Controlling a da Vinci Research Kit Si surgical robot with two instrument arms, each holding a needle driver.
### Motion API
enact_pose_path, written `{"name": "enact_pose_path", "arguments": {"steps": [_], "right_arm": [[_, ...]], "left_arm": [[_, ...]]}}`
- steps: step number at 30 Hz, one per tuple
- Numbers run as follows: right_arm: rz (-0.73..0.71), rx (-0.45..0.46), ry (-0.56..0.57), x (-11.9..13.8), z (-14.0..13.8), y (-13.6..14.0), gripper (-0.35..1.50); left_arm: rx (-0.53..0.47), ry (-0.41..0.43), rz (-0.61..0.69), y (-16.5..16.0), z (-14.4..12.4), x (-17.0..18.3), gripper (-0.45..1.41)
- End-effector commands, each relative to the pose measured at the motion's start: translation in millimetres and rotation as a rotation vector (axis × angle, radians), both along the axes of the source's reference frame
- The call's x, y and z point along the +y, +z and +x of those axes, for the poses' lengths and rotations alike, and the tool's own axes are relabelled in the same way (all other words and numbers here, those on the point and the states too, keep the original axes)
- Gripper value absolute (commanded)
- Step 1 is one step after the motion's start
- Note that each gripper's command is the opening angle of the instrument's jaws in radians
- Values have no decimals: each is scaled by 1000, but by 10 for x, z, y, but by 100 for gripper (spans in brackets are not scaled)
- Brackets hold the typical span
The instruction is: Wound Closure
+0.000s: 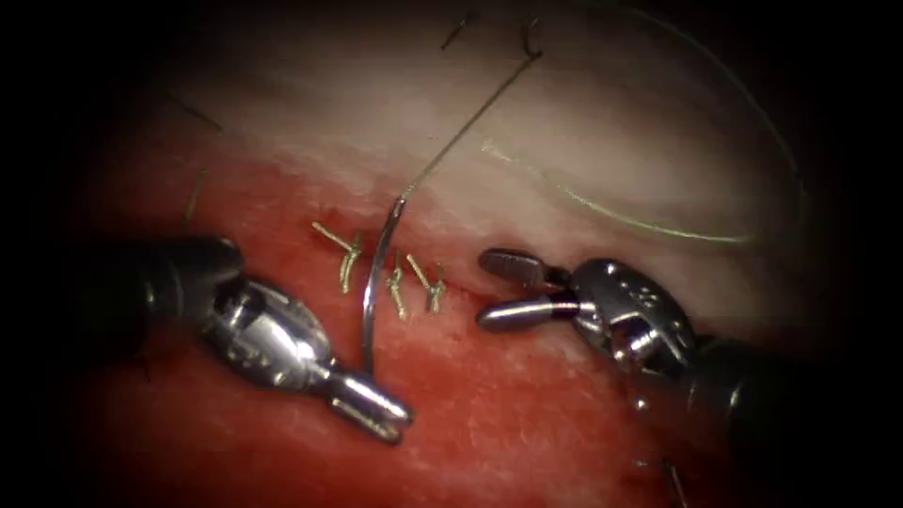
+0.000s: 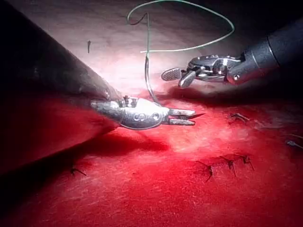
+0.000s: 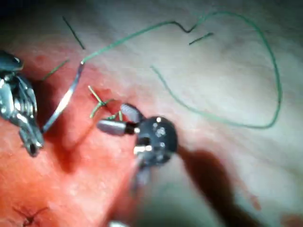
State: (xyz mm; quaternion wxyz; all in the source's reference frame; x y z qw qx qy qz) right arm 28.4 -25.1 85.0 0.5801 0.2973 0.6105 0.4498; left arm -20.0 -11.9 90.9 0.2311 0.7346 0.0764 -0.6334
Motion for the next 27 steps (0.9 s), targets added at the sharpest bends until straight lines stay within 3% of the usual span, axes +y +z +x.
{"name": "enact_pose_path", "arguments": {"steps": [1,7,27], "right_arm": [[22,33,0,4,19,5,115],[67,101,-28,3,44,1,113],[175,207,95,0,79,-1,113]], "left_arm": [[-5,3,-2,5,-6,0,-45],[-27,21,0,5,-3,-1,-45],[-73,6,-32,1,-7,-3,-45]]}}
